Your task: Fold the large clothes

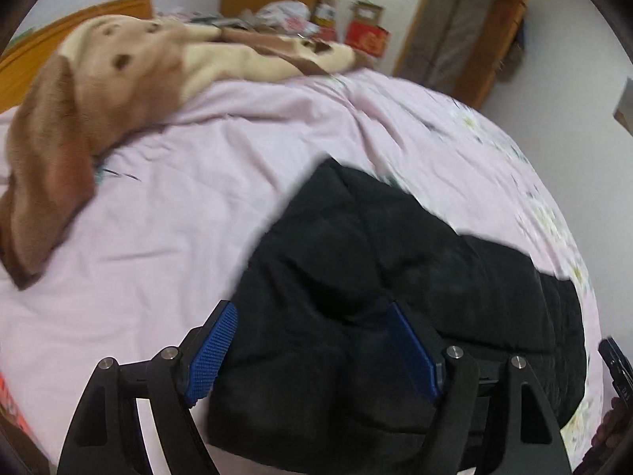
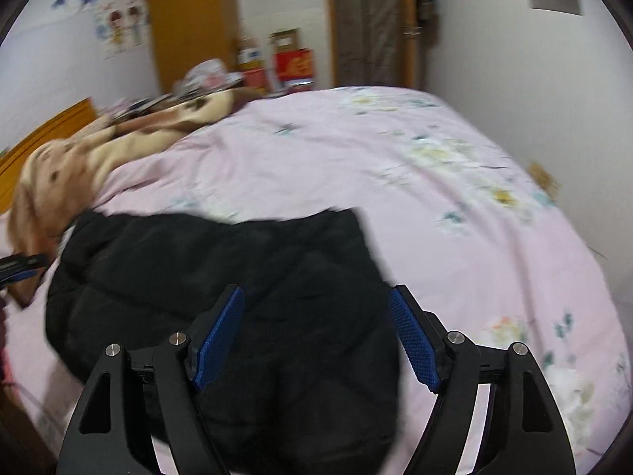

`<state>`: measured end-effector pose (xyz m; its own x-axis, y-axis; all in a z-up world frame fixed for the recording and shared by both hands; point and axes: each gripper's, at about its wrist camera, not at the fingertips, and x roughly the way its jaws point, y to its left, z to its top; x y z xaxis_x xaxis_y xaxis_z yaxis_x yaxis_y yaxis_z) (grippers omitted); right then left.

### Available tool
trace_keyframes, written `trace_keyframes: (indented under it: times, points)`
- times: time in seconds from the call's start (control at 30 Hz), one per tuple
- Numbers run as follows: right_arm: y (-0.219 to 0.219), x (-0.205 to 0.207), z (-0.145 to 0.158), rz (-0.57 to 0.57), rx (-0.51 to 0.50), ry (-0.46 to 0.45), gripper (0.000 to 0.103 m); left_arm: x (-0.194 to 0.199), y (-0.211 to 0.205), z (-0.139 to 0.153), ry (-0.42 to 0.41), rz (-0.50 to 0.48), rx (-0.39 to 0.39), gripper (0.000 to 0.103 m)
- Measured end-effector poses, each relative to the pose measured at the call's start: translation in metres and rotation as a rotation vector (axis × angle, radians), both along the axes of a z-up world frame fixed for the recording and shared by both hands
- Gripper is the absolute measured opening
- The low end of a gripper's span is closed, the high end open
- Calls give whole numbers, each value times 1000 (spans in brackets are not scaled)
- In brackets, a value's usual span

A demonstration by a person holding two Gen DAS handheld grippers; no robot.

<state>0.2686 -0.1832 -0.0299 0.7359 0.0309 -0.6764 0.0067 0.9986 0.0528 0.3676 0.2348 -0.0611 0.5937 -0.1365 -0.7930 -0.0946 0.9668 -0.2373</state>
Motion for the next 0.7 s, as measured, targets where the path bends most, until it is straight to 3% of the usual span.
trace_keyframes:
  times: [0.1,0.2,0.33,0.43,0.57,0.63,0.7]
  points:
    - [15,5,-24,46,1,46,75,8,-29,-30,64,-53,28,78]
    - [5,20,-62,-18,28,160,75,13,-44,-53,105,-70,76,78]
    - [10,25,-87,-8,-46,187,75,12,-48,-68,96,-70,84,82]
    - [10,27,-99,-18,-46,191,75,12,-49,-75,108,-72,93,82]
    - [12,28,-101,-27,-51,213,76,9,-53,-75,122,-54,125,83]
    - [13,28,-93,-35,-58,236,76,1,-54,-65,123,-36,125,81]
    - [13,16,-71,-48,-42,192,76,-12,-53,-53,102,-35,111,81]
